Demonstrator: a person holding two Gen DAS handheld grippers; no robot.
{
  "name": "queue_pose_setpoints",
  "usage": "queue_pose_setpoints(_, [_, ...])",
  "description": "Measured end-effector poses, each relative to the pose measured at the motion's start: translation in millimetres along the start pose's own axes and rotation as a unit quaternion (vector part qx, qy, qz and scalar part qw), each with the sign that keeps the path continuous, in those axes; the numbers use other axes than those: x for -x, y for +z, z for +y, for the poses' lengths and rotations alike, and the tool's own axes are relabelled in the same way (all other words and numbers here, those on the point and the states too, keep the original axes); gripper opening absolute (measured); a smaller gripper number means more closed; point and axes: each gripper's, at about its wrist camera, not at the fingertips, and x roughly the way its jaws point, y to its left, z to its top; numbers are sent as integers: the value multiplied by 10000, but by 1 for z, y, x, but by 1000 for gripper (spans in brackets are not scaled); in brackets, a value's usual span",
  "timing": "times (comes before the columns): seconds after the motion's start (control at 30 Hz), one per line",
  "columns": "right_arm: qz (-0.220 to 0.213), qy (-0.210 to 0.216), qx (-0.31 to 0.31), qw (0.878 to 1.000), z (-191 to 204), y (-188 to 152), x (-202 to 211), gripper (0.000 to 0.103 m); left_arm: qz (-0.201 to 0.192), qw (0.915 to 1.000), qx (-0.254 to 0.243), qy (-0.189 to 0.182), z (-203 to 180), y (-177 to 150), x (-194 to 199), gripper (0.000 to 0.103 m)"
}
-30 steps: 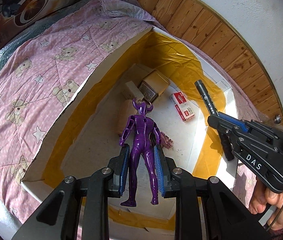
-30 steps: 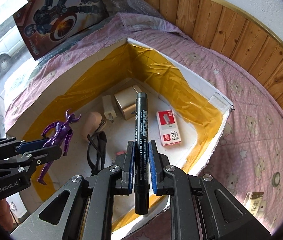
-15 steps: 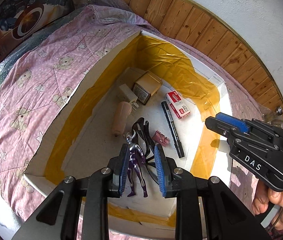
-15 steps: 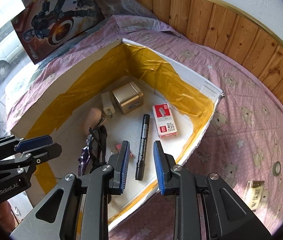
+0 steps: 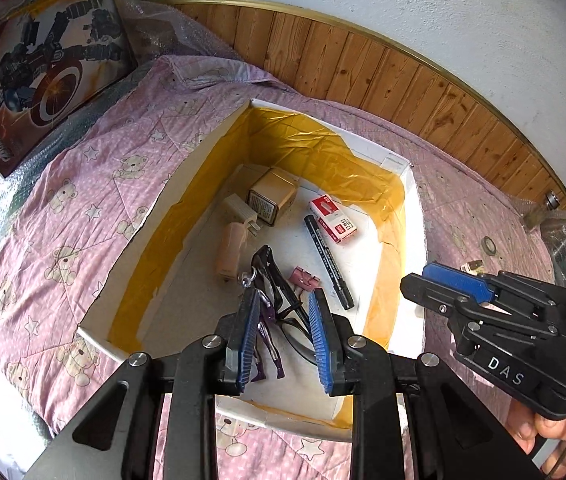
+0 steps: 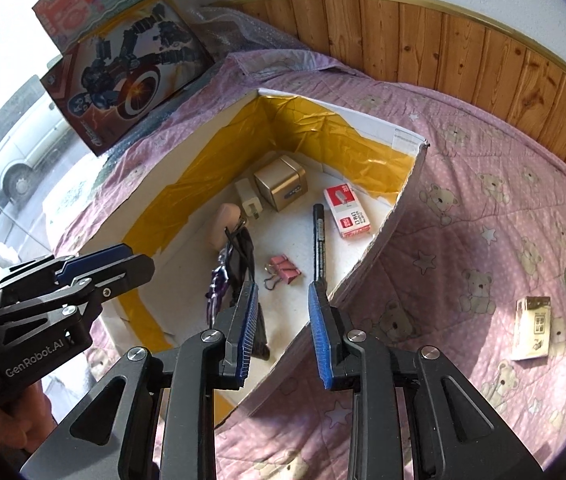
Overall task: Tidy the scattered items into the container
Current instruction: 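Open the right gripper releasing the marker while the left gripper releases the purple figure, then withdraw both tools from the box toward the tissue pack and tape roll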
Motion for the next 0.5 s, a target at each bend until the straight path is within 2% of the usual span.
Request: queue_pose_setpoints(0.5, [-199, 437, -1014, 9937, -29, -79, 35, 29, -202, 9987, -467, 9, -46, -20, 30, 27])
